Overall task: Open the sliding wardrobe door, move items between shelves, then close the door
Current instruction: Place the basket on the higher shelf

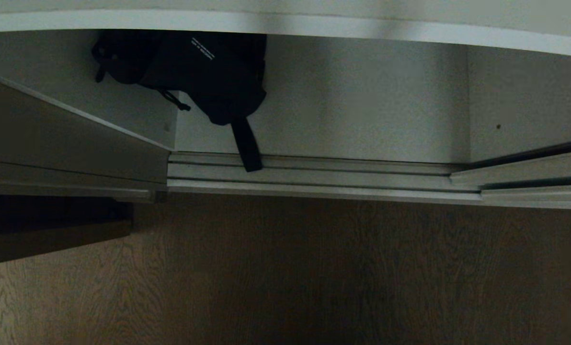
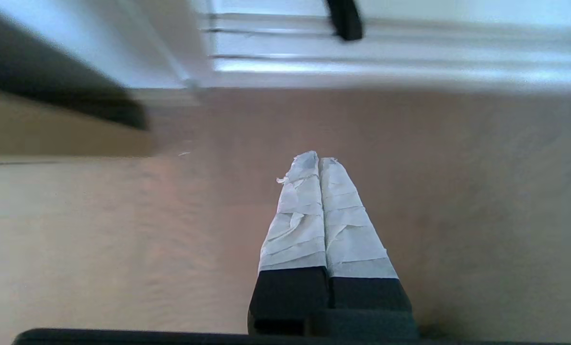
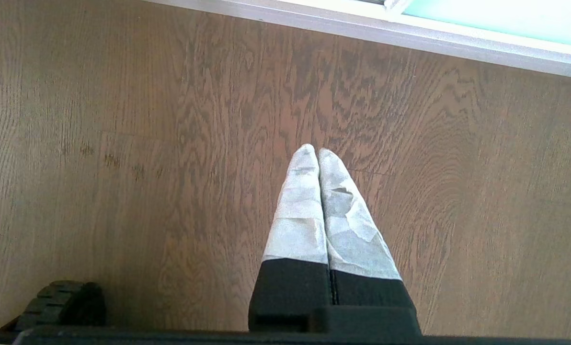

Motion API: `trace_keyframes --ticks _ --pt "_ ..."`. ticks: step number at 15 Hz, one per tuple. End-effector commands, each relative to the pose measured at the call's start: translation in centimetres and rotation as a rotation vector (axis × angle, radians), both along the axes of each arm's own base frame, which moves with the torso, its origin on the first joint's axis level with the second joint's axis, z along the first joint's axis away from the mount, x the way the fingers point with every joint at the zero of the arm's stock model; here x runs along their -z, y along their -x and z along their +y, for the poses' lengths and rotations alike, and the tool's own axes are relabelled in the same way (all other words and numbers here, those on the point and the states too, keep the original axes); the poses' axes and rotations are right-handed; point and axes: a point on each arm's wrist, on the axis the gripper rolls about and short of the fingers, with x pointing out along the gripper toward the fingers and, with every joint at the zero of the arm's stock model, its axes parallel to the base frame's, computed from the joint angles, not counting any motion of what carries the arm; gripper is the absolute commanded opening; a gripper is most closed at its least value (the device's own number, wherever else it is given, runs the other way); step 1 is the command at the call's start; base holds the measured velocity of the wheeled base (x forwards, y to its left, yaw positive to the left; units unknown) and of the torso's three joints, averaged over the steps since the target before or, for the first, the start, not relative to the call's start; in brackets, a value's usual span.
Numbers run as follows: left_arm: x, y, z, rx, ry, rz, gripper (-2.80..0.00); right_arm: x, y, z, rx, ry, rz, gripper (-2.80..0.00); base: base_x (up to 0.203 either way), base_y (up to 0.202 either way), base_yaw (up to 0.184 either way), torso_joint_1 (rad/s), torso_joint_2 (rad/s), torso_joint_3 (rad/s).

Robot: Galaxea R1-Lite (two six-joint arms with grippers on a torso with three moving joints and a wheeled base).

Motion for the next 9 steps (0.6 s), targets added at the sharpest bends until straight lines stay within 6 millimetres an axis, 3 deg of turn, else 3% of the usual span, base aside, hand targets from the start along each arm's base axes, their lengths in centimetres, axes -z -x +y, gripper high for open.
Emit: trace_keyframes --ticks 1,5,9 --pt "-2.1 -5.3 0.0 0.029 0.055 0.148 -2.8 0.0 0.0 0.0 -0.001 0.001 0.0 -2.8 0.0 0.0 0.0 0.0 0.0 0.0" --pt "-3.5 -12.9 -0.3 0.078 0.107 0.116 -2.8 0.0 0.0 0.0 -0.001 0.001 -0.002 -2.8 0.0 0.0 0.0 0.0 0.0 0.0" --pt "-3.5 -17.3 -2.9 0.211 0.118 0.084 -2.8 0.0 0.0 0.0 -0.001 0.001 -0.002 -2.8 0.0 0.0 0.0 0.0 0.0 0.0"
